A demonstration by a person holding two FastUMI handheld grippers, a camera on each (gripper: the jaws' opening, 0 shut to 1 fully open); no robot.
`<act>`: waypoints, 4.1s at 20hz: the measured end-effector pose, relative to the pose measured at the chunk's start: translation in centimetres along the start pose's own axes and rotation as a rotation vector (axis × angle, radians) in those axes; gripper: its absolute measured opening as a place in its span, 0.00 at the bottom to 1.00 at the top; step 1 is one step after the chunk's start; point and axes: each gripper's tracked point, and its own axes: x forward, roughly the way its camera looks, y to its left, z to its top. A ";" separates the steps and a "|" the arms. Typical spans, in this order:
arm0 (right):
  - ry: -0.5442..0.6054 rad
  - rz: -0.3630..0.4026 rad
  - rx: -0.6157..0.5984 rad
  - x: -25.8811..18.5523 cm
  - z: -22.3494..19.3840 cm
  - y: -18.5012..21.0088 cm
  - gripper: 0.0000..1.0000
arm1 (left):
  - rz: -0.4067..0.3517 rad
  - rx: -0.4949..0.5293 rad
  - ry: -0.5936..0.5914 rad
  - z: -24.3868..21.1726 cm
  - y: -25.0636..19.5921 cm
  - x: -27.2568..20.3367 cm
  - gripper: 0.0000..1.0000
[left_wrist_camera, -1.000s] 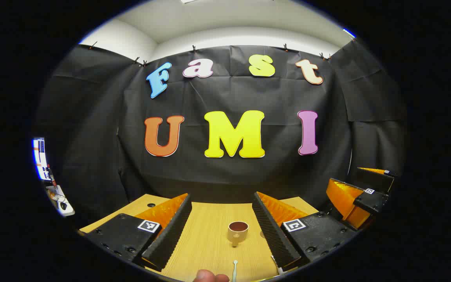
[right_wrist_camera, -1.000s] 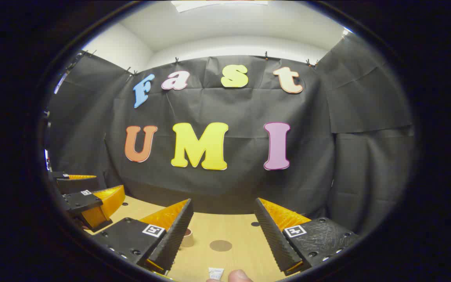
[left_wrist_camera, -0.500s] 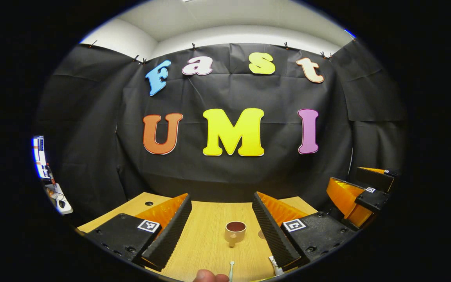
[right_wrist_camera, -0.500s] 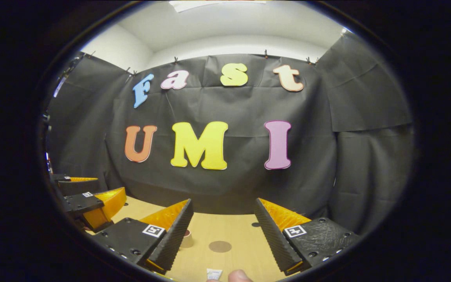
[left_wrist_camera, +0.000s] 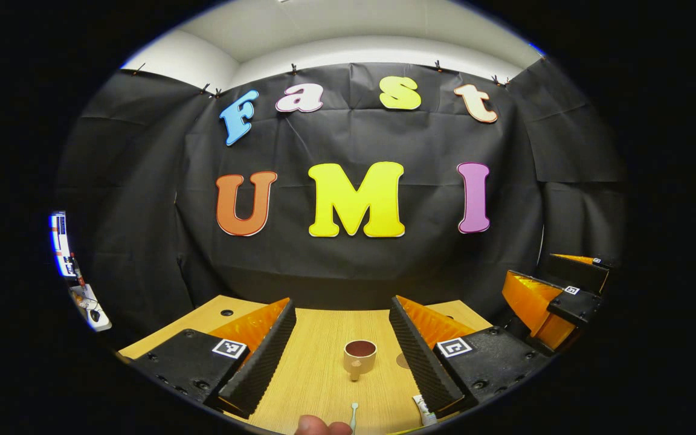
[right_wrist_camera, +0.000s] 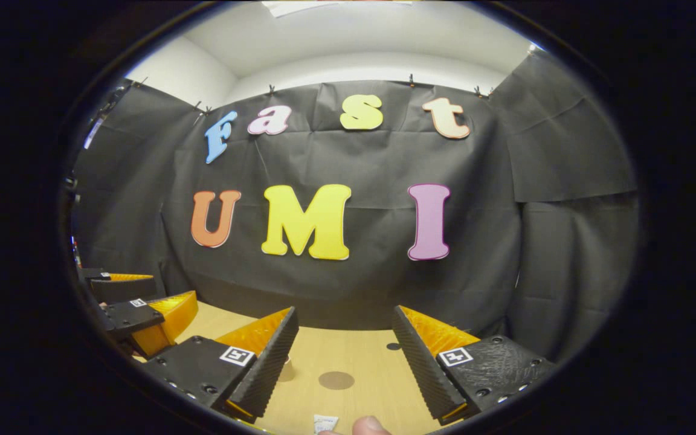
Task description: Put the toothbrush and toothpaste on the desktop into the cup, then pick up the cup and place it on the coaster on the desktop.
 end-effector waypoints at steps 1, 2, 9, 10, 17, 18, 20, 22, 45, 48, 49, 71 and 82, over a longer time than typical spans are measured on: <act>0.010 0.004 -0.001 0.0 -0.4 0.0 0.95 | -0.003 -0.001 0.002 -0.2 -0.2 0.1 0.98; 0.018 0.004 -0.002 0.1 -0.5 -0.1 0.95 | -0.006 0.000 0.005 -0.2 -0.3 0.2 0.98; 0.078 0.037 -0.013 0.4 -2.4 0.4 0.95 | -0.028 -0.002 0.034 -1.4 -0.8 0.5 0.98; 0.091 0.044 -0.017 0.4 -2.7 0.6 0.95 | -0.028 -0.001 0.042 -1.6 -0.8 0.5 0.98; 0.155 0.045 -0.013 0.2 -4.5 0.6 0.95 | -0.046 0.004 0.114 -4.3 -0.9 0.3 0.98; 0.170 0.042 -0.011 0.1 -5.1 0.4 0.95 | -0.051 0.002 0.131 -4.9 -1.0 0.1 0.98; 0.223 0.045 -0.014 0.0 -7.1 0.5 0.95 | -0.062 -0.001 0.175 -6.6 -1.1 -0.2 0.99; 0.282 0.047 -0.013 -0.7 -9.2 0.5 0.95 | -0.071 0.002 0.223 -8.5 -1.3 -0.6 0.99; 0.745 0.045 -0.011 -3.9 -25.1 0.2 0.98 | -0.084 -0.002 0.788 -28.2 -1.0 -3.7 0.99; 0.769 0.031 -0.003 -4.3 -25.9 0.1 0.95 | -0.077 0.015 0.825 -30.6 -1.4 -3.5 0.99; 0.774 0.032 -0.001 -4.5 -26.1 0.2 0.95 | -0.083 0.019 0.841 -31.2 -1.5 -3.2 0.99; 0.782 0.006 -0.022 -5.8 -26.2 -1.6 0.95 | -0.042 0.024 0.933 -34.6 -1.9 -2.2 0.19; 0.842 0.053 0.004 -5.6 -27.9 0.2 0.95 | -0.046 -0.034 0.866 -30.5 -0.8 -2.2 0.06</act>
